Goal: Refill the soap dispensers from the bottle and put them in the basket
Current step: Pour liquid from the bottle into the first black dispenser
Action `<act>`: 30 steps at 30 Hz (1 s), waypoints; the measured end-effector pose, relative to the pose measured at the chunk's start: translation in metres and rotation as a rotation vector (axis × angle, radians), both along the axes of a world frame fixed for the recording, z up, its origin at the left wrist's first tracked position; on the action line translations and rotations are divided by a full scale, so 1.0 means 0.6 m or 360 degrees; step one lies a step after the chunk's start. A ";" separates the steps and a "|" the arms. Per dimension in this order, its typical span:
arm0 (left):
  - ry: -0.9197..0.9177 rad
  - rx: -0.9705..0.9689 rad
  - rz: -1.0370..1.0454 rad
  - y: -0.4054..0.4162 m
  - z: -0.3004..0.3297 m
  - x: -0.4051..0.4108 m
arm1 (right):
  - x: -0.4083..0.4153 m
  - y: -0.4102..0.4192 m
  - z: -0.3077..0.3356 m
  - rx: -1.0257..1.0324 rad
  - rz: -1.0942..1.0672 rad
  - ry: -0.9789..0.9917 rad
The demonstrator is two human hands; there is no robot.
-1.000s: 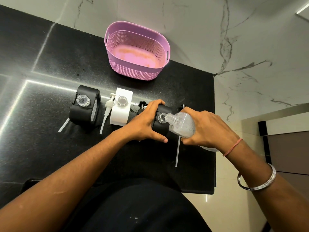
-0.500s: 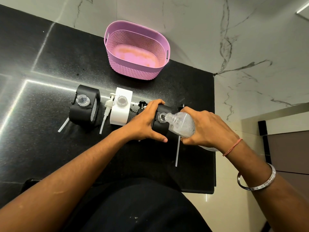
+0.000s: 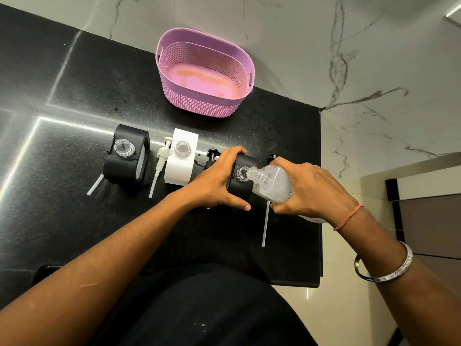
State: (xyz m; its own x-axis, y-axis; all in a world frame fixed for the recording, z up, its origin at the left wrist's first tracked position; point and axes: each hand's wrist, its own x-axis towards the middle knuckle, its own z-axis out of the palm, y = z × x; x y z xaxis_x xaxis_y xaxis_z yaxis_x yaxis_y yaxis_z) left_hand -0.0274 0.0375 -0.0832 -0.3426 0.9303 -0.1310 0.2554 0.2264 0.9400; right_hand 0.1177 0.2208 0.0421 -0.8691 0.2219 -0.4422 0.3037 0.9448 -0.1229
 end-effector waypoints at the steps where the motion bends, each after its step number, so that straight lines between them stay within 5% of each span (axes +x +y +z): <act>1: -0.0002 -0.0003 0.0001 0.000 0.000 0.000 | 0.000 0.000 0.000 0.0005 0.0003 0.0007; 30: -0.0033 -0.0003 -0.0007 0.001 0.001 -0.001 | 0.000 0.005 -0.003 -0.0006 -0.0002 -0.0016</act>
